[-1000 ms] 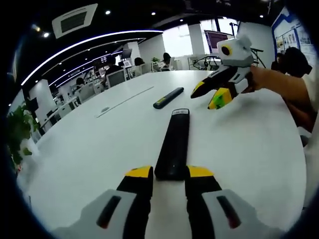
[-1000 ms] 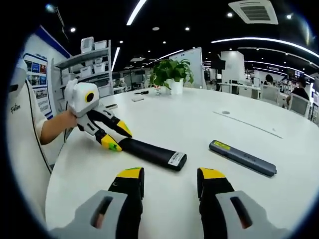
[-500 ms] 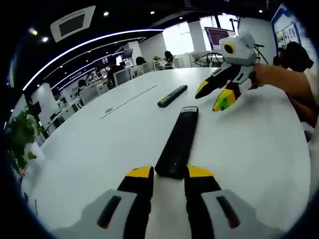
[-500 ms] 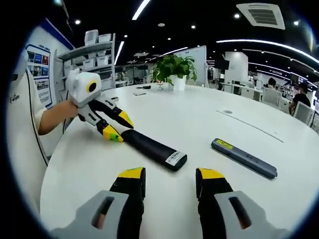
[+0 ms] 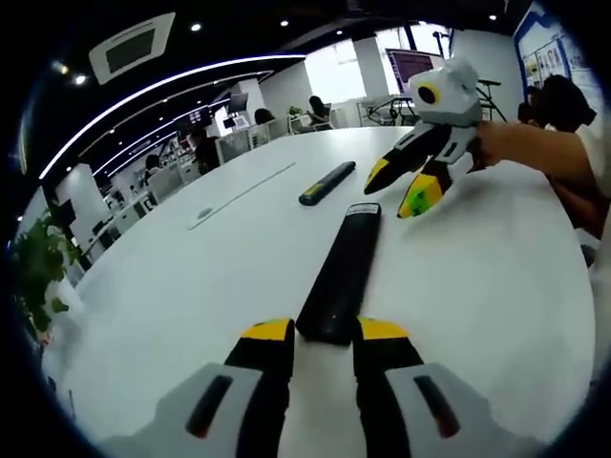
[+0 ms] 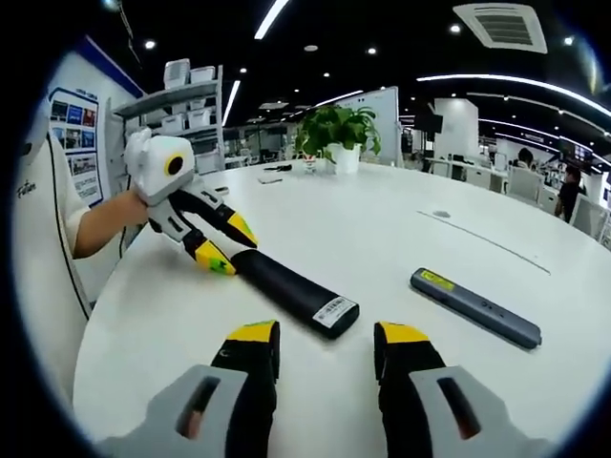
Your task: Pflip the remote and laser pointer to the front side, press the buttons, and align them neatly on the table
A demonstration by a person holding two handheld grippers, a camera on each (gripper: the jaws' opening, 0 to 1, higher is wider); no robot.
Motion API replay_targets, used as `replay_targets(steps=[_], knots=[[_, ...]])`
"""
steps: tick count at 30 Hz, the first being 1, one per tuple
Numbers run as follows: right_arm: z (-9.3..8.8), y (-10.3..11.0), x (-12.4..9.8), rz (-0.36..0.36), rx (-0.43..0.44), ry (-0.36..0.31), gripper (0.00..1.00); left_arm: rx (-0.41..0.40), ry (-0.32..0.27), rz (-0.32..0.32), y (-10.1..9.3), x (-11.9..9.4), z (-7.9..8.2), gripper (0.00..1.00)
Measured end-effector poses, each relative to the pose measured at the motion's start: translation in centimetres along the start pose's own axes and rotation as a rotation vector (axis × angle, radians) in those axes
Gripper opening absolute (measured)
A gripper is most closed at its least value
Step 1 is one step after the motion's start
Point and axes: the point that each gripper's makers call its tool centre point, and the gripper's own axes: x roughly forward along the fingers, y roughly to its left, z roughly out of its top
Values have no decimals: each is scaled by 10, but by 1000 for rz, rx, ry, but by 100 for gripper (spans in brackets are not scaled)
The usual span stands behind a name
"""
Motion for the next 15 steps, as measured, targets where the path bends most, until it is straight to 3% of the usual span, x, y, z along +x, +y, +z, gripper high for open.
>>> replay_targets(steps=[6,15], knots=[[6,6,1,20,-71,-9,38,7,-4,-5,2,0,-1,27],[6,0,5,25,-51,-11,38,21,-8,-11,5,1,-2,26]])
